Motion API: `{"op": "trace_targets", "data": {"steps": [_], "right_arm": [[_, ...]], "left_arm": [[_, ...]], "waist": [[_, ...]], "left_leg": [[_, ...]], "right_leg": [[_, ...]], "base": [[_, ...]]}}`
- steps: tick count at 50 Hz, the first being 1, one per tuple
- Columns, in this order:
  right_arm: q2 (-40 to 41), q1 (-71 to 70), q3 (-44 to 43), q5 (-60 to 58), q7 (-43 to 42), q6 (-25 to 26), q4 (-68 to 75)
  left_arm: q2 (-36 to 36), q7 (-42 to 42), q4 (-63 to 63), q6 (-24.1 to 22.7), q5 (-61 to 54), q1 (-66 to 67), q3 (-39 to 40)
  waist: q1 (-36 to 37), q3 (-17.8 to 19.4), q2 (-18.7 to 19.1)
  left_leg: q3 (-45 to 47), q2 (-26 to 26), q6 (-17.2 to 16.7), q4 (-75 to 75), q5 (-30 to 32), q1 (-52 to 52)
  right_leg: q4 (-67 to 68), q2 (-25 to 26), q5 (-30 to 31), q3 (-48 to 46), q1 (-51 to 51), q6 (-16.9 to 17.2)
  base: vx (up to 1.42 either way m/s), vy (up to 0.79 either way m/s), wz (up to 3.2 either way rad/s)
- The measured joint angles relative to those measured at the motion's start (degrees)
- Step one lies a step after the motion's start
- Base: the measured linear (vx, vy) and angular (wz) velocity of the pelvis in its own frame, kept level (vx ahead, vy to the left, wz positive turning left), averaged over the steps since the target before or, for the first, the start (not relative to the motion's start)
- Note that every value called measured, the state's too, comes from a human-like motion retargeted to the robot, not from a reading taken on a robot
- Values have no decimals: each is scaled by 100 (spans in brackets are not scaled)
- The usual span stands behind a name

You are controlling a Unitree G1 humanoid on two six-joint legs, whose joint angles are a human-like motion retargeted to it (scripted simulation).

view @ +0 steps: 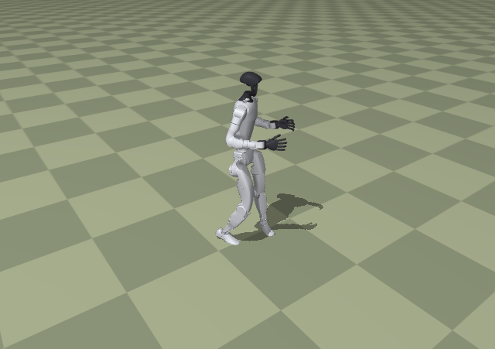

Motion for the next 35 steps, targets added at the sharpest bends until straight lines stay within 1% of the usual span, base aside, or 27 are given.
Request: {"op": "trace_targets", "data": {"steps": [2,3,5,7,9,10,12,13,15,17,18,20,22,23,25,27,29,30,31,33,35], "right_arm": [[-35,-41,22,128,239,24,16],[8,-53,64,398,126,-1,15],[-55,-126,99,493,112,1,66],[-175,-196,91,350,118,37,99],[-287,-258,94,403,-40,55,64],[-357,-295,97,449,-108,57,32],[-509,-368,141,518,-267,30,-80],[-593,-334,200,486,-376,10,-182],[-722,-788,216,472,-508,65,-101],[-815,-989,179,413,-497,124,-114],[-853,-1056,157,399,-450,159,-127],[-883,-1110,53,437,-315,219,-172],[-863,-885,-109,533,-290,211,-277],[-839,-723,-200,590,-316,190,-334],[-781,-377,-337,678,-389,147,-422],[-723,-127,-438,740,-401,126,-465],[-696,-26,-458,723,-354,119,-444],[-695,-25,-436,679,-327,114,-406],[-722,-145,-340,554,-346,94,-271],[-800,-385,-79,240,-464,60,64],[-908,-536,238,-61,-666,37,444]], "left_arm": [[-6,-12,128,4,79,-303,-97],[-40,39,190,-5,99,-456,-133],[-128,103,307,-21,139,-721,-165],[-277,112,375,-21,176,-862,-110],[-455,86,386,-9,207,-874,13],[-547,62,373,-5,219,-839,91],[-744,48,242,-20,165,-560,256],[-859,66,66,-35,121,-242,316],[-953,183,173,22,-182,-292,475],[-961,356,218,60,-371,-214,474],[-936,447,233,77,-443,-193,466],[-803,604,247,105,-554,-232,462],[-634,630,167,93,-596,-215,459],[-549,609,111,81,-613,-208,462],[-425,542,-18,47,-623,-161,481],[-346,459,-99,16,-625,-177,531],[-339,391,-84,-39,-556,-238,593],[-357,370,-39,-78,-487,-281,623],[-398,409,110,-141,-349,-382,646],[-440,591,444,-253,-40,-535,656],[-382,871,760,-334,256,-534,632]], "waist": [[-102,67,-91],[-125,107,-116],[-101,194,-156],[24,277,-158],[176,346,-141],[245,379,-129],[302,437,-88],[307,442,-65],[208,548,-136],[62,538,-317],[-2,513,-429],[-158,441,-651],[-209,320,-758],[-210,253,-782],[-219,107,-803],[-305,10,-772],[-463,5,-701],[-561,37,-652],[-687,129,-596],[-909,336,-496],[-1073,547,-420]], "left_leg": [[-564,-83,27,-177,88,-68],[-802,-117,35,-230,117,-125],[-1162,-210,44,-251,140,-286],[-1221,-270,47,-251,127,-483],[-892,-255,61,-251,59,-716],[-601,-220,68,-251,13,-839],[616,-16,24,-251,-40,-1028],[1514,138,-17,-251,-40,-1057],[3551,424,-39,-215,132,-1127],[4794,484,238,102,376,-1143],[4968,440,447,340,428,-1162],[4681,271,825,1102,183,-1322],[4222,127,950,1850,-268,-1356],[4102,97,948,2129,-441,-1310],[4132,125,841,2386,-569,-1085],[4299,230,596,2293,-603,-822],[4245,262,290,1844,-762,-603],[4151,264,146,1520,-842,-515],[4074,283,64,1115,-753,-446],[3948,329,-44,390,-479,-351],[3831,368,-100,-173,-142,-297]], "right_leg": [[-410,383,233,971,70,117],[-587,495,351,1311,116,148],[-842,565,431,1587,207,316],[-1148,405,334,1135,309,404],[-1698,190,260,453,497,374],[-2045,105,257,149,622,340],[-2799,44,458,-198,888,195],[-3158,33,627,-302,1021,116],[-3286,-32,765,-589,869,18],[-3310,-211,876,-947,664,55],[-3345,-327,937,-1100,574,100],[-3439,-561,1044,-1423,439,221],[-3512,-690,1114,-1682,376,332],[-3539,-722,1142,-1801,345,378],[-3598,-753,1213,-2018,267,429],[-3662,-716,1299,-2254,140,422],[-3701,-648,1382,-2482,-24,399],[-3703,-609,1421,-2589,-114,380],[-3664,-583,1466,-2672,-230,331],[-3567,-543,1559,-2707,-480,232],[-3510,-474,1631,-2379,-707,213]], "base": [[-7,-13,337],[-11,-15,312],[-16,-16,276],[-22,-17,221],[-27,-18,181],[-31,-17,162],[-33,-15,145],[-35,-13,137],[-37,-11,151],[-35,-9,164],[-30,-7,160],[-25,-4,159],[-18,1,136],[-17,4,118],[-18,7,108],[-25,10,109],[-33,13,105],[-40,14,98],[-42,14,93],[-44,13,77],[-38,11,61]]}}
